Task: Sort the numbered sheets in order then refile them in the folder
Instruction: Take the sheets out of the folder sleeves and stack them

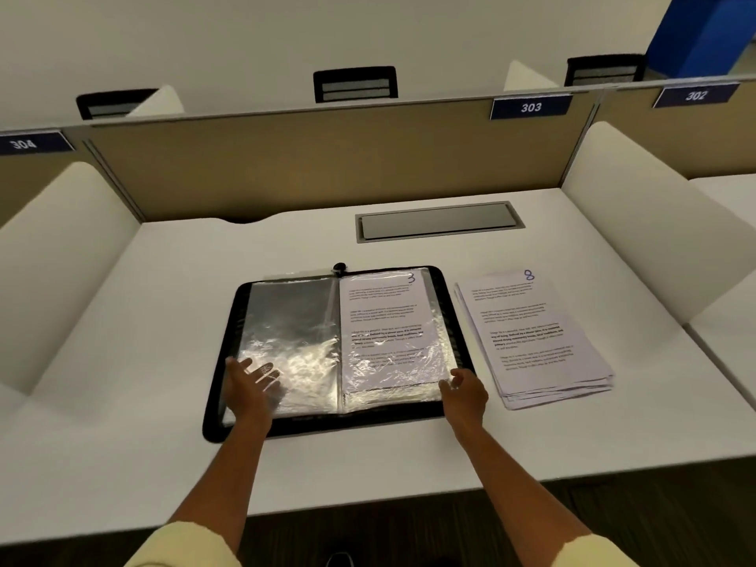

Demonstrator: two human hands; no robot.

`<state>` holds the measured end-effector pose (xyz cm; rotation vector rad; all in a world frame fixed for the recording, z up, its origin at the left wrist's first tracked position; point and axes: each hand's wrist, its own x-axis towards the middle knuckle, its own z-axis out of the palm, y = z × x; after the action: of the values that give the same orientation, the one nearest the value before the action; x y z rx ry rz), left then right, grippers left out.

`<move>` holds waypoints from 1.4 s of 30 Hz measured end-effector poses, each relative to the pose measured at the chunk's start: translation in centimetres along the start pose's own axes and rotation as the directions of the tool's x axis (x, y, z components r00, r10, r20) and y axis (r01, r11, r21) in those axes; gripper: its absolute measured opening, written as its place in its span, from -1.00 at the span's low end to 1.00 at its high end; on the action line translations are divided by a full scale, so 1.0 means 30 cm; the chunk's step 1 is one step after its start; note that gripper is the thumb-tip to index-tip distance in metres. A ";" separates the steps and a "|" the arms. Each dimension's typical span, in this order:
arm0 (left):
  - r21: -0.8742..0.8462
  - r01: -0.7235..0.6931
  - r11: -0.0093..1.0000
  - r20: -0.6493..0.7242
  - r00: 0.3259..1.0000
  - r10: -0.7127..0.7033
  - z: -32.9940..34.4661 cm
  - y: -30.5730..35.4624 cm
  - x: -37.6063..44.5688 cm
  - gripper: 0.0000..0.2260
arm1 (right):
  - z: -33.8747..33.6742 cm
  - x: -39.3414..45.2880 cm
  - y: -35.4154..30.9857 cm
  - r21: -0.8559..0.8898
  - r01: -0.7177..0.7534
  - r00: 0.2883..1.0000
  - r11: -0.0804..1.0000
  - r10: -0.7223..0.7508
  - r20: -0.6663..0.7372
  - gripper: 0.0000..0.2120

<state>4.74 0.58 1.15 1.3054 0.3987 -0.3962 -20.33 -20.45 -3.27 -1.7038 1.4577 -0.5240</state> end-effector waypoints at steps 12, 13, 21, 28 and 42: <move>0.484 -0.139 0.864 -0.074 0.977 0.199 -0.163 0.054 0.159 -0.82 | 0.080 -0.036 -0.061 0.050 -0.153 0.976 0.987 0.159 -0.148 -0.87; 0.554 -0.165 0.816 -0.059 0.970 0.237 -0.174 0.053 0.167 -0.81 | 0.083 -0.037 -0.060 0.054 -0.169 0.971 0.984 0.176 -0.160 -0.89; 0.835 -0.467 0.292 0.259 0.801 0.539 -0.136 0.017 0.158 -0.62 | 0.067 -0.075 -0.080 0.096 -0.159 0.964 0.983 0.175 -0.202 -0.87; 0.602 -0.757 0.254 0.639 0.648 0.415 0.022 -0.123 0.083 -0.72 | 0.049 -0.122 -0.121 -0.011 -0.065 0.968 0.998 0.061 -0.242 -0.79; 0.240 -0.952 0.192 0.955 0.267 0.132 0.183 -0.318 -0.062 -0.84 | 0.030 -0.120 -0.178 0.255 -0.035 0.979 0.966 0.085 -0.188 -0.76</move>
<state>-1.28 -6.74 -4.78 1.9136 -1.4221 -0.3638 -17.26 -16.76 1.11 -1.4359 1.5052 -0.8279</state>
